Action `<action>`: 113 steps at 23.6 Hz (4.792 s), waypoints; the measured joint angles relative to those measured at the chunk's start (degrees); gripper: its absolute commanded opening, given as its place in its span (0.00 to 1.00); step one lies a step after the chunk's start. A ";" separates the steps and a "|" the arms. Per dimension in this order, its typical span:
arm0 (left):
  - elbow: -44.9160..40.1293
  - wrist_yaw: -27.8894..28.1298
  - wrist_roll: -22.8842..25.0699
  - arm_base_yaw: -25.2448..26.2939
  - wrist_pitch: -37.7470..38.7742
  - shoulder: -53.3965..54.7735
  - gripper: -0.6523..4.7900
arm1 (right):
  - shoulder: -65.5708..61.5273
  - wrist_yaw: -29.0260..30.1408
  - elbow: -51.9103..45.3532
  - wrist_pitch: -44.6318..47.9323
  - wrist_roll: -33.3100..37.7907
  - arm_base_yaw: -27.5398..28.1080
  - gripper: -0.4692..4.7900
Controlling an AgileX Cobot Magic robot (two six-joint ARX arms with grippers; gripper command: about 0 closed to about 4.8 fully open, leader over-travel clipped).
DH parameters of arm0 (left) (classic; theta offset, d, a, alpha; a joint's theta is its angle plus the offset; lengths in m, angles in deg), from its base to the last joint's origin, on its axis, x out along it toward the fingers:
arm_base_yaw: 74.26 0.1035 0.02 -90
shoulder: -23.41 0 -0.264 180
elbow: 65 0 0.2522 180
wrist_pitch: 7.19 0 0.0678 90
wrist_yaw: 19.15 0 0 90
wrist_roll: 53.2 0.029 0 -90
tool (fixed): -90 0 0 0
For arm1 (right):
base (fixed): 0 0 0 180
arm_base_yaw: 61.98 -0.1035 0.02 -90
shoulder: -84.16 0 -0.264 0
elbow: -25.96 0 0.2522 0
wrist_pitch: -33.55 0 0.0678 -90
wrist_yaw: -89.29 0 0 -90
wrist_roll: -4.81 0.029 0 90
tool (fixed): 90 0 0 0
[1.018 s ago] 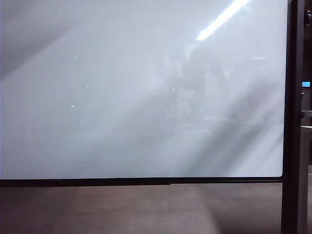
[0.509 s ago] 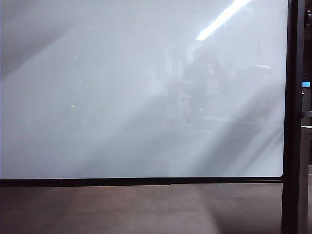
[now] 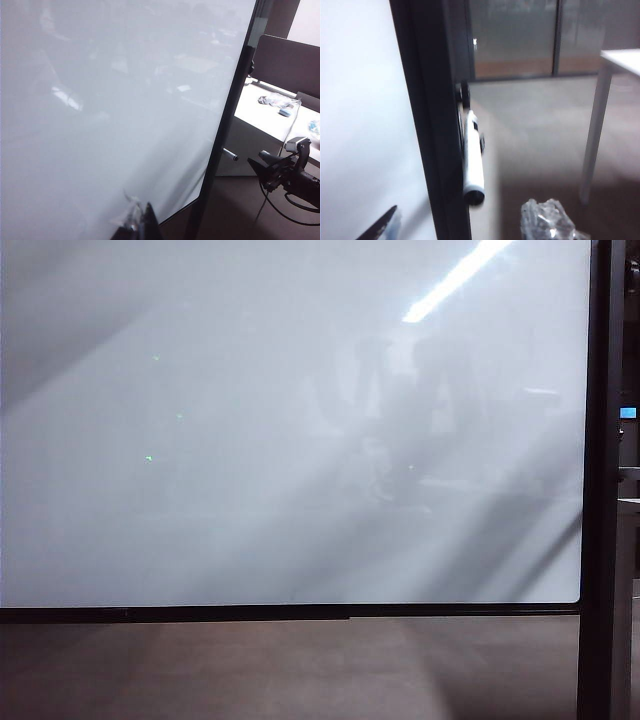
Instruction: Reach to the right to find the marker pen, pick it up, and write the number 2 on the whiteboard.
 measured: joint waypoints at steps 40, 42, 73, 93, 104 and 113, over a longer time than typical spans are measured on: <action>0.00 0.00 0.00 -0.02 1.53 0.13 0.11 | -13.75 6.21 19.96 -7.76 -4.83 -0.52 0.62; 0.00 0.00 0.00 -0.07 1.51 0.13 0.11 | -13.84 6.21 20.02 -8.02 -4.83 -0.52 0.58; 0.00 -0.02 0.00 -0.07 1.66 0.13 0.11 | -14.01 6.38 19.98 -10.23 -4.72 -0.59 0.44; 0.00 -0.02 0.00 -0.07 1.64 0.13 0.11 | -14.01 5.35 19.98 -11.04 -4.72 -0.76 0.37; 0.00 -0.02 0.00 -0.07 1.66 0.13 0.11 | -14.01 4.96 19.98 -11.02 -4.68 -0.83 0.24; 0.00 -0.02 0.00 -0.07 2.08 0.13 0.11 | -14.01 3.98 19.98 -10.45 -4.68 -1.70 0.18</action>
